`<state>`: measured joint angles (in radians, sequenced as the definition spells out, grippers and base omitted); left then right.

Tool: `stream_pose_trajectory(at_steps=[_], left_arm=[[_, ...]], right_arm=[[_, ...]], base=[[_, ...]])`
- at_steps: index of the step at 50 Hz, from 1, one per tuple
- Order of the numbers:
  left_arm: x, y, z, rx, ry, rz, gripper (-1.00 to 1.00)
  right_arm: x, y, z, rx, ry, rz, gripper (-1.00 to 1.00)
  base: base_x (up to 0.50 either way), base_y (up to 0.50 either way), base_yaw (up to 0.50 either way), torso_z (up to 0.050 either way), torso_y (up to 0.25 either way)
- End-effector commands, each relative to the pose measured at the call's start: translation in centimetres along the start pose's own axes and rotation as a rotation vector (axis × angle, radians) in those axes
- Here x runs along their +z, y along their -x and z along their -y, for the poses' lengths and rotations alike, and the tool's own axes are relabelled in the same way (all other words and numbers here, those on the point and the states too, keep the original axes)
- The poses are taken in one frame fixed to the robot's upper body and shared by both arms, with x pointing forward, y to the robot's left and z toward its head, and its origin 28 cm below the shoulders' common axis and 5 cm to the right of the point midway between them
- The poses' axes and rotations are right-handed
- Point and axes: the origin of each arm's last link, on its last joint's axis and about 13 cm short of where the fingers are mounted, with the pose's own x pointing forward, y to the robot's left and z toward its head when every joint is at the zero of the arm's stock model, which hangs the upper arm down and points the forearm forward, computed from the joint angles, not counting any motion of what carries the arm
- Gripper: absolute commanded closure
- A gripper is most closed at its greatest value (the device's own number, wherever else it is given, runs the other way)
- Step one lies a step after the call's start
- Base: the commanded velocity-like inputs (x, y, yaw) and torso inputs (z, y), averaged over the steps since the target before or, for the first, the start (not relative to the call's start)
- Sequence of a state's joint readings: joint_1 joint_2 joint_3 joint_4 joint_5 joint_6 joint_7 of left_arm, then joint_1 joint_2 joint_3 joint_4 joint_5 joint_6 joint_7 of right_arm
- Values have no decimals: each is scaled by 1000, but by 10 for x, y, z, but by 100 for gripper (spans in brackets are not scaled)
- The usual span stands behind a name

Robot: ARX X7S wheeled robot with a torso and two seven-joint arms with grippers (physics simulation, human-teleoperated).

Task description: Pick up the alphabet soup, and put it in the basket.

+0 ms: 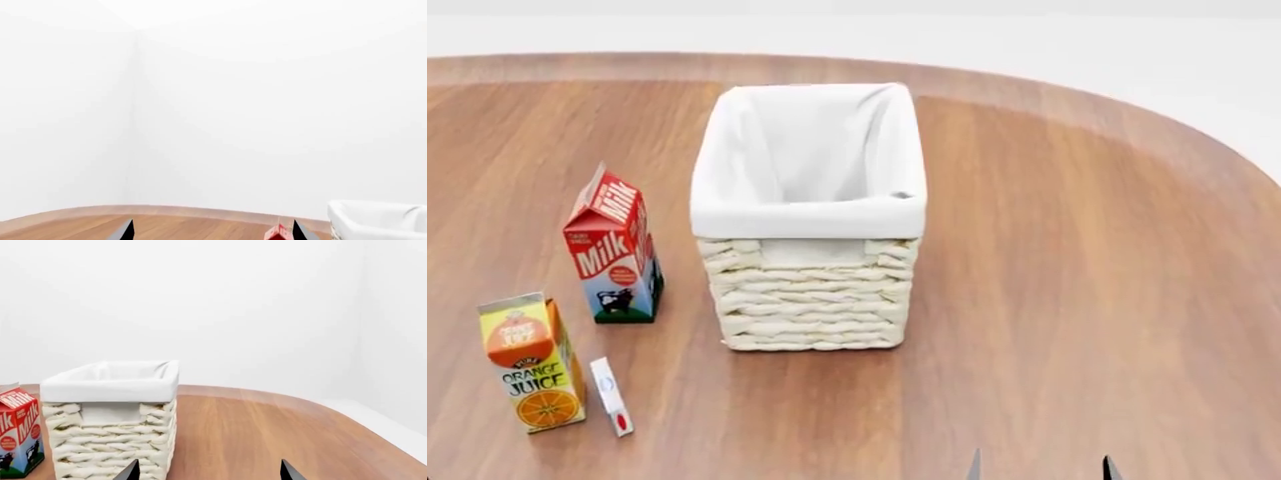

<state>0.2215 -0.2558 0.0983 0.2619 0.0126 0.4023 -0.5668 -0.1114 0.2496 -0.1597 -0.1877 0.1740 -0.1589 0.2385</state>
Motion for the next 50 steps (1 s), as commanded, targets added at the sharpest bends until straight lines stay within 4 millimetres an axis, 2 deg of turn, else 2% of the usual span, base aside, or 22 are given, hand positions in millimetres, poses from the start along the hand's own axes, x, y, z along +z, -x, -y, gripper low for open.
stream_pose_trajectory(at_steps=[1,50], left_arm=[[0,0,0,0,0,2,-100],[0,1,0,-2,2,8,-100]], right_arm=[[1,0,0,-1,0,1,-100],[-2,-1,0,1,-3,-3,-100]], base=[[246,0,0,0,0],[247,0,0,0,0]])
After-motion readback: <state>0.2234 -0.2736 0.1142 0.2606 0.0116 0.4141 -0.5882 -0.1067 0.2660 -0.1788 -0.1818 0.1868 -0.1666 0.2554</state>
